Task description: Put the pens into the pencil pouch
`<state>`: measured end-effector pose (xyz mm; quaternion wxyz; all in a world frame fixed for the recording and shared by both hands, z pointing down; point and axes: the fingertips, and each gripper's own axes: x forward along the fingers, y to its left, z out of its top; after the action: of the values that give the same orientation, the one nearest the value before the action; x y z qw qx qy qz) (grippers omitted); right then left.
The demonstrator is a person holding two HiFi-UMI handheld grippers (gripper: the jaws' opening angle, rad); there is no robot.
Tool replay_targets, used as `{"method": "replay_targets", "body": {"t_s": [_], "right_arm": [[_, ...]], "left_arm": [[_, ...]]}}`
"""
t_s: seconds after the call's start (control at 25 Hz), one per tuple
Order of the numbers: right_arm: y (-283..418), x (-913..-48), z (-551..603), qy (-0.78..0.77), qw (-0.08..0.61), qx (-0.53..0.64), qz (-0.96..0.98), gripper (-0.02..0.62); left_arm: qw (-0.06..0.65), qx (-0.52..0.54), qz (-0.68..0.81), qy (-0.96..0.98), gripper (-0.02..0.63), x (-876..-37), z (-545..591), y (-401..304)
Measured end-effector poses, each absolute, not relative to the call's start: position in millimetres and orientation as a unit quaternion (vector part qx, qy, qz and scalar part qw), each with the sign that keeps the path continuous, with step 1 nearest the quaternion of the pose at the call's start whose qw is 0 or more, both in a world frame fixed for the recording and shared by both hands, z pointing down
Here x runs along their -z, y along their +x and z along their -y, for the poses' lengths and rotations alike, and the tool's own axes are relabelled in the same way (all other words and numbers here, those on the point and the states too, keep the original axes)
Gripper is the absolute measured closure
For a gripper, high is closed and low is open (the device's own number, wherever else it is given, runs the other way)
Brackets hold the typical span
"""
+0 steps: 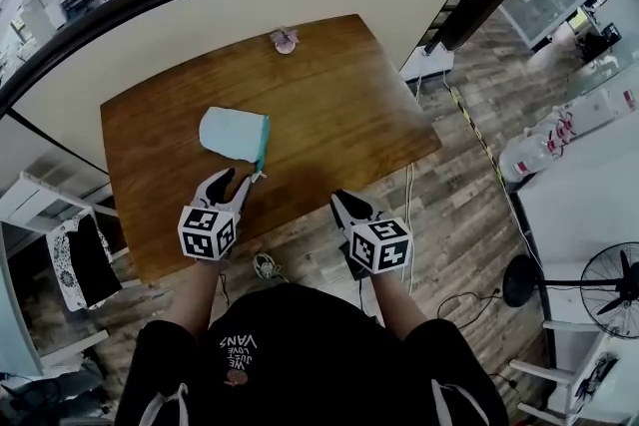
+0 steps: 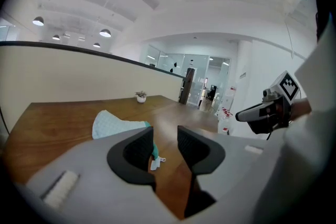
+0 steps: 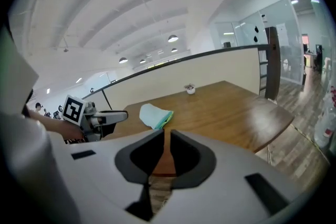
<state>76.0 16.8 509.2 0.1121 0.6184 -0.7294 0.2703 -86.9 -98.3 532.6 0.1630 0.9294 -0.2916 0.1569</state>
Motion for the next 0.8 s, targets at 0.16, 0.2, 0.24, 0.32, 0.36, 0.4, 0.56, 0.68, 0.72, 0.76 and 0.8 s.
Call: {"method": "replay_targets", "body": {"t_s": [0.16,0.2,0.24,0.32,0.36,0.4,0.56,0.68,0.72,0.76,0.8], "right_arm": [[79.1,-496.1,-41.5,0.628,0.098,-0.250,0.730,0.569],[79.6,-495.0,-50.1,0.629,0.095,-0.248,0.730,0.572],[80.1,-494.2,-59.7,0.630,0.094,-0.246,0.731,0.572],[80.5,-493.2,-79.3,0.630,0.092,-0.242,0.732,0.577],[80.7,-492.7,-88.2,0.629,0.090,-0.241,0.733,0.578],[80.7,-492.3,-96.5,0.629,0.088,-0.241,0.734,0.580],[80.0,-490.7,-129.8,0.630,0.064,-0.247,0.734,0.583],[77.1,-493.7,-153.0,0.625,0.071,-0.244,0.738,0.583],[75.4,-495.4,-160.3,0.622,0.076,-0.242,0.741,0.583],[73.4,-497.0,-167.1,0.618,0.080,-0.241,0.744,0.583],[71.3,-498.6,-173.5,0.615,0.082,-0.240,0.747,0.583]], "left_arm": [[0.126,-0.142,0.290,0.938,0.543,-505.0,59.5,-83.3],[0.120,-0.141,0.288,0.940,0.566,-501.1,46.6,-81.6],[0.114,-0.141,0.286,0.941,0.573,-497.9,32.7,-80.0],[0.110,-0.138,0.284,0.942,0.589,-492.3,5.7,-78.3],[0.113,-0.135,0.286,0.942,0.592,-490.2,-5.5,-78.7],[0.119,-0.133,0.288,0.941,0.594,-488.9,-15.5,-80.0],[0.128,-0.131,0.295,0.938,0.594,-486.8,-54.5,-86.3],[0.119,-0.131,0.297,0.938,0.595,-486.1,-82.5,-86.8],[0.118,-0.129,0.298,0.939,0.594,-486.1,-91.7,-86.7],[0.117,-0.127,0.299,0.939,0.595,-486.5,-100.4,-86.6],[0.117,-0.127,0.300,0.938,0.594,-487.2,-108.9,-86.5]]}}
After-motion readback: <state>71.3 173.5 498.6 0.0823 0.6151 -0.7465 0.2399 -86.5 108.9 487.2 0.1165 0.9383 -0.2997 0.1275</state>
